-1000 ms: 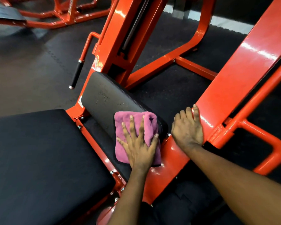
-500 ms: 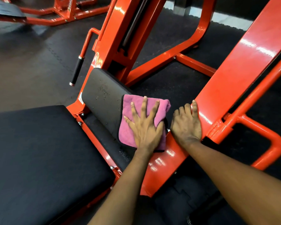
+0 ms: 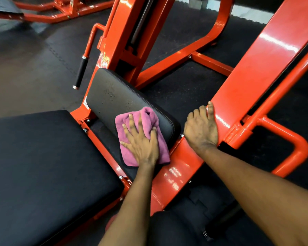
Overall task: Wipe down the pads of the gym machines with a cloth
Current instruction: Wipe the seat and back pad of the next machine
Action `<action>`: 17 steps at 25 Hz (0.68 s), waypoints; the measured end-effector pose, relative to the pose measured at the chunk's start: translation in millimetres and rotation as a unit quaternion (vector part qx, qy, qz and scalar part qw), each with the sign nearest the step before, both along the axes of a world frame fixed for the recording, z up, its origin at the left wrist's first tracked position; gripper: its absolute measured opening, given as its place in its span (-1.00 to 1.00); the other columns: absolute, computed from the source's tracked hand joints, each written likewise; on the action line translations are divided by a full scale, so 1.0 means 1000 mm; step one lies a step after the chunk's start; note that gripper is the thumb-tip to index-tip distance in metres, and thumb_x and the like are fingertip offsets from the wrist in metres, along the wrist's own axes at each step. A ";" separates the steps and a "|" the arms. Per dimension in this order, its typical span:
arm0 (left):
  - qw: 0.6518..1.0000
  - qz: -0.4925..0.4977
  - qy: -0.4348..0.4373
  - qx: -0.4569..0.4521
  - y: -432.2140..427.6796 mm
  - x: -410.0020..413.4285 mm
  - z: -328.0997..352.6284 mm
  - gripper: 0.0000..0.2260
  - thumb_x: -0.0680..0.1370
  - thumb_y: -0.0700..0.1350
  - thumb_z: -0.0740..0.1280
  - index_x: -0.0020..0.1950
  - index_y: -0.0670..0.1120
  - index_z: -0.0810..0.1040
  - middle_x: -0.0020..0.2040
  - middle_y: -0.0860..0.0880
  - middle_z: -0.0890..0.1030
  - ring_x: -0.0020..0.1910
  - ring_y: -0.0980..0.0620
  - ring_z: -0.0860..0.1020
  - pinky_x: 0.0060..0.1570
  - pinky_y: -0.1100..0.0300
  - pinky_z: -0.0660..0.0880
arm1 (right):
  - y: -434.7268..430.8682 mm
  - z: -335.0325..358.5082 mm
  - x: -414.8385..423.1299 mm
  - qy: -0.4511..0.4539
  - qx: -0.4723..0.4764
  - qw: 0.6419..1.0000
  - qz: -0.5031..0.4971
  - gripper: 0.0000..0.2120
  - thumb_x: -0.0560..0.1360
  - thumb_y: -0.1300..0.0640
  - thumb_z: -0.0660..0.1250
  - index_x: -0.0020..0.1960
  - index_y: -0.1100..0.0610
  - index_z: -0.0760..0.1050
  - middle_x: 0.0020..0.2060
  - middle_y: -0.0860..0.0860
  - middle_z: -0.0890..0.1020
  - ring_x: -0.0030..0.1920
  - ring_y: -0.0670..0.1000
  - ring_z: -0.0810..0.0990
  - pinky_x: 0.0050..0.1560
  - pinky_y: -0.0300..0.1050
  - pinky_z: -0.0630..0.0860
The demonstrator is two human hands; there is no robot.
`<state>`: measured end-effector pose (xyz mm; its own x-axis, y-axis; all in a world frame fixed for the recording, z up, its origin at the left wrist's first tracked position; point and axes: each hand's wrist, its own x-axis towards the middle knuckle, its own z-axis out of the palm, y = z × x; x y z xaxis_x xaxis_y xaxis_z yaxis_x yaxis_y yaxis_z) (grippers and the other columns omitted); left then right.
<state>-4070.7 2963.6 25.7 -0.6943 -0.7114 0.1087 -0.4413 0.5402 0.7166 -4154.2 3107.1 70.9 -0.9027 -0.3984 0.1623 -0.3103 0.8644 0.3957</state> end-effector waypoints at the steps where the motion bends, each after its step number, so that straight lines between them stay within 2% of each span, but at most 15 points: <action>1: 1.000 0.008 -0.009 0.008 0.005 -0.009 0.008 -0.30 0.50 0.22 0.05 0.63 0.10 -0.03 0.64 0.05 -0.04 0.61 -0.14 -0.08 0.42 -0.49 -0.07 | 0.000 -0.001 0.000 0.001 -0.001 1.000 0.000 -0.71 0.60 0.11 0.12 0.10 0.20 0.57 -0.03 0.13 0.59 0.25 0.20 0.41 0.58 0.22 -0.07; 3: 0.999 -0.023 -0.017 -0.043 0.016 -0.018 0.012 -0.35 0.53 0.24 0.05 0.61 0.20 -0.01 0.65 0.07 -0.07 0.61 -0.18 -0.14 0.43 -0.47 -0.14 | 0.001 -0.003 -0.002 0.007 -0.006 1.000 0.002 -0.72 0.60 0.10 0.15 0.09 0.19 0.58 -0.04 0.13 0.59 0.24 0.20 0.42 0.58 0.22 -0.08; 5: 0.993 -0.071 0.012 -0.097 0.019 -0.008 0.004 -0.37 0.53 0.24 0.10 0.60 0.24 0.05 0.65 0.08 -0.02 0.61 -0.17 -0.13 0.45 -0.44 -0.14 | 0.000 -0.004 -0.003 0.010 -0.011 1.000 0.003 -0.73 0.59 0.09 0.17 0.08 0.19 0.59 -0.05 0.13 0.59 0.22 0.20 0.43 0.58 0.21 -0.08; 8: 0.984 -0.119 0.041 -0.125 0.005 0.026 -0.026 -0.32 0.52 0.22 0.16 0.60 0.27 -0.04 0.65 0.07 -0.02 0.62 -0.10 -0.13 0.44 -0.45 -0.14 | -0.001 -0.003 -0.002 0.015 -0.009 1.000 0.004 -0.72 0.60 0.10 0.14 0.08 0.18 0.58 -0.06 0.12 0.59 0.21 0.20 0.42 0.58 0.22 -0.05; 10: 0.994 -0.083 0.037 -0.057 -0.006 0.040 -0.037 -0.26 0.48 0.21 0.18 0.59 0.29 -0.11 0.64 0.10 -0.03 0.62 -0.04 -0.11 0.44 -0.46 -0.12 | -0.001 0.000 0.000 0.009 -0.002 1.000 0.002 -0.70 0.62 0.10 0.11 0.09 0.18 0.58 -0.04 0.11 0.59 0.22 0.19 0.41 0.58 0.23 -0.05; 13: 0.997 0.034 0.018 0.070 -0.017 0.019 -0.024 -0.25 0.46 0.15 0.18 0.62 0.13 0.00 0.63 0.13 -0.01 0.61 -0.02 -0.07 0.42 -0.46 -0.03 | 0.000 0.002 0.002 0.007 0.002 1.000 0.000 -0.69 0.62 0.10 0.08 0.08 0.16 0.57 -0.04 0.11 0.60 0.23 0.19 0.42 0.58 0.23 -0.06; 15: 0.993 0.075 -0.010 0.095 -0.016 -0.009 0.001 -0.33 0.53 0.09 0.17 0.62 0.09 0.03 0.63 0.11 -0.03 0.61 -0.13 -0.10 0.41 -0.48 -0.04 | 0.000 0.001 0.002 0.002 -0.001 1.000 0.002 -0.70 0.62 0.10 0.10 0.07 0.17 0.58 -0.04 0.11 0.60 0.23 0.20 0.42 0.58 0.23 -0.07; 17: 0.996 0.056 -0.024 0.064 -0.003 -0.028 0.018 -0.37 0.58 0.07 0.16 0.62 0.14 0.01 0.64 0.11 -0.07 0.60 -0.22 -0.13 0.42 -0.48 -0.13 | 0.000 -0.001 0.000 0.005 -0.003 1.000 0.002 -0.72 0.61 0.10 0.12 0.07 0.17 0.58 -0.05 0.12 0.60 0.22 0.20 0.42 0.58 0.23 -0.08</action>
